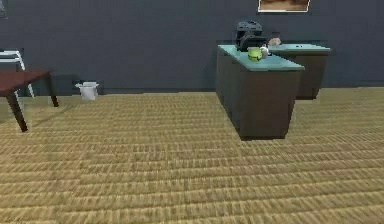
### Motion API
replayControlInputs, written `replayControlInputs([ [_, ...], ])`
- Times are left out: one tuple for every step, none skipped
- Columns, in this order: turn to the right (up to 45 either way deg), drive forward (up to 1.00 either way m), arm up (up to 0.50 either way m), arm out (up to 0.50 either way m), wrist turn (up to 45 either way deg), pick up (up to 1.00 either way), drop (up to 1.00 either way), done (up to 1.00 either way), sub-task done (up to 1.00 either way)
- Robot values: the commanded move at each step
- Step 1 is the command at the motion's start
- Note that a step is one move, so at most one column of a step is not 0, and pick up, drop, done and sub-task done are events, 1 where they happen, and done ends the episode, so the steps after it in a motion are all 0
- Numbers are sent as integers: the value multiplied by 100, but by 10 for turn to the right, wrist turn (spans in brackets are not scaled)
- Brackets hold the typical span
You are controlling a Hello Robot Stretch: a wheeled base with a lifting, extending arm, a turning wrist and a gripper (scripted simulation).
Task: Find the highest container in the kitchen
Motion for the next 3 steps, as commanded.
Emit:
replayControlInputs([
  [0, 100, 0, 0, 0, 0, 0, 0, 0],
  [30, 0, 0, 0, 0, 0, 0, 0, 0],
  [0, 100, 0, 0, 0, 0, 0, 0, 0],
])
